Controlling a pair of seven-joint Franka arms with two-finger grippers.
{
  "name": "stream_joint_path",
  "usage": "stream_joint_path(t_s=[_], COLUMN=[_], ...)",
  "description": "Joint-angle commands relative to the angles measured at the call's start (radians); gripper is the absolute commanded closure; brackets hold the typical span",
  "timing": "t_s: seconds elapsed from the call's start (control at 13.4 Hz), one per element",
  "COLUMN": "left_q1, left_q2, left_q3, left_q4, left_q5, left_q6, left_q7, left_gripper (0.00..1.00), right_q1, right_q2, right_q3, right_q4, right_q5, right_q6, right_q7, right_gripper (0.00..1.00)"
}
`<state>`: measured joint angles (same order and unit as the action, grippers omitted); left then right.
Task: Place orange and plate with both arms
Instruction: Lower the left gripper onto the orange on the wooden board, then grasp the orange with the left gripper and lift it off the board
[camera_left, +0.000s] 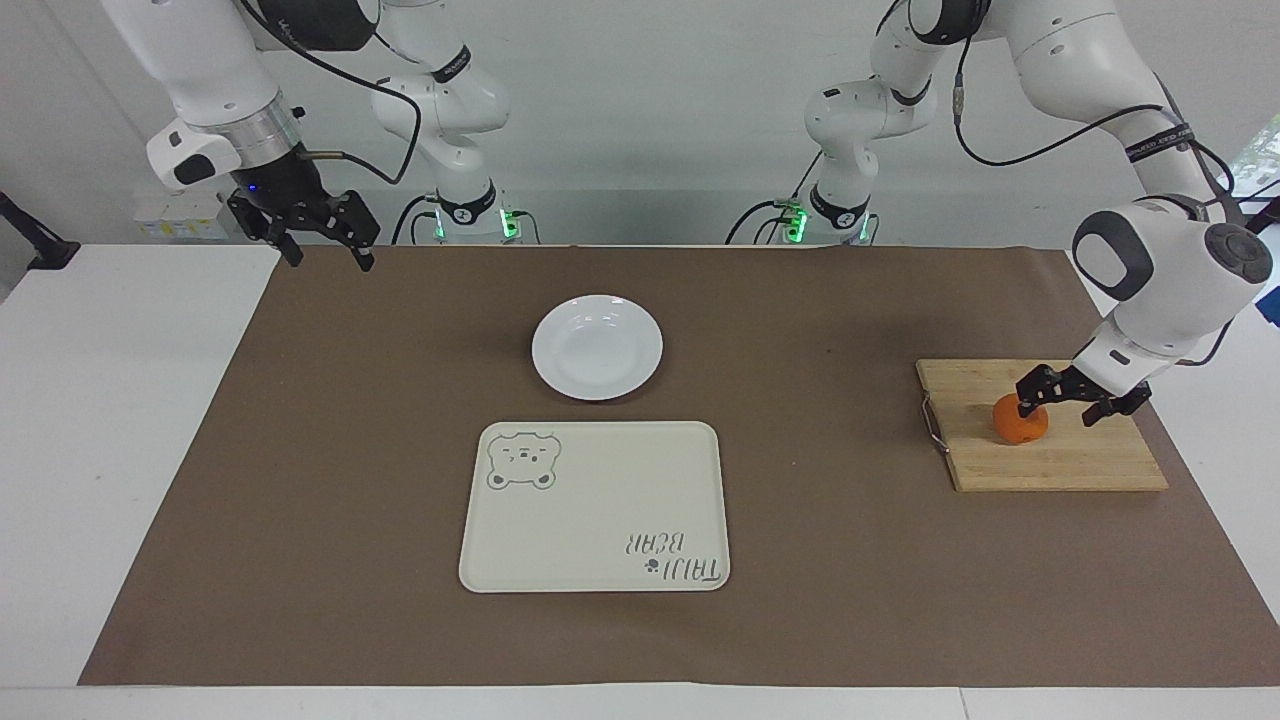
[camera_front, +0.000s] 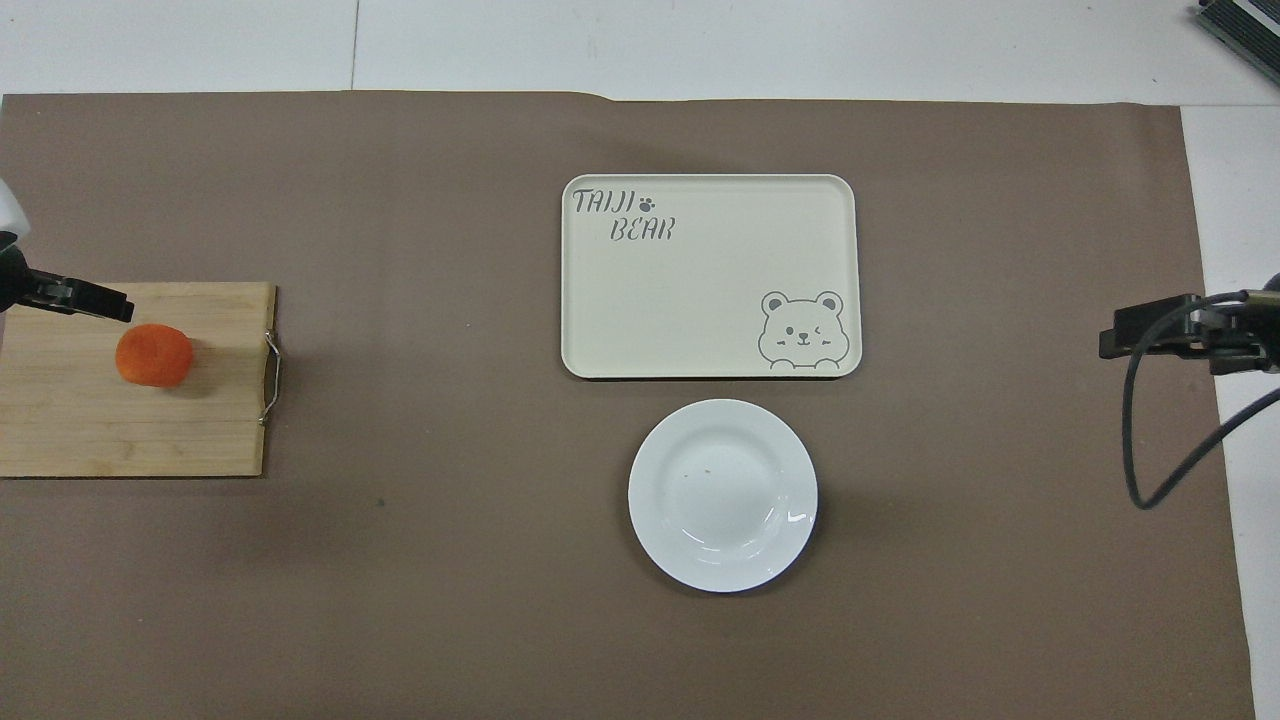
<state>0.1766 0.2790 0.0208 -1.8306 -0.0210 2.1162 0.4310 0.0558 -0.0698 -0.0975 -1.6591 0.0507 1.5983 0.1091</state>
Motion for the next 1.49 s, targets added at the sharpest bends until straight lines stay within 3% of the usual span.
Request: stream_joint_path(t_s=[0.0, 0.52, 0.6, 0.67, 0.75, 0.82, 0.97, 1.42], left_q1=[0.007, 0.006, 0.007, 0.007, 0.007, 0.003, -0.005, -0.014], left_q2=[-0.011, -0.001, 0.0, 0.002, 0.002, 0.002, -0.001, -0.026], left_q3=[-0.007, -0.007, -0.007, -0.007, -0.007, -0.007, -0.007, -0.019], left_q4=[-0.049, -0.136, -0.147, -0.156, -0.156, -0.151, -0.128, 0.007], left_q5=[-0.008, -0.01, -0.01, -0.01, -0.01, -0.01, -0.011, -0.01], left_q6=[0.047, 0.126, 0.131, 0.139, 0.137, 0.13, 0.105, -0.042], left_q7=[-0.017, -0.057, -0.057, -0.06, -0.063, -0.087, -0.112, -0.172], left_gripper=[0.0, 0.0, 0.06, 0.49, 0.76, 0.93, 1.0, 1.0], right_q1=[-0.013, -0.013, -0.013, -0.013, -0.013, -0.011, -0.013, -0.013], right_q2=[-0.004, -0.004, -0.004, -0.004, -0.004, -0.004, -0.004, -0.004], right_q3=[0.01, 0.01, 0.01, 0.01, 0.01, 0.01, 0.01, 0.01], right_q4=[-0.001, -0.001, -0.001, -0.001, -0.001, -0.001, -0.001, -0.001], right_q5=[-0.009, -0.009, -0.009, -0.009, -0.009, -0.009, -0.009, -0.009], right_q6=[-0.006, -0.006, -0.003, 0.0, 0.0, -0.001, -0.001, -0.001], right_q7=[-0.02, -0.02, -0.019, -0.019, -0.019, -0.019, -0.02, -0.02], right_gripper=[0.0, 0.0, 0.0, 0.0, 0.0, 0.0, 0.0, 0.0])
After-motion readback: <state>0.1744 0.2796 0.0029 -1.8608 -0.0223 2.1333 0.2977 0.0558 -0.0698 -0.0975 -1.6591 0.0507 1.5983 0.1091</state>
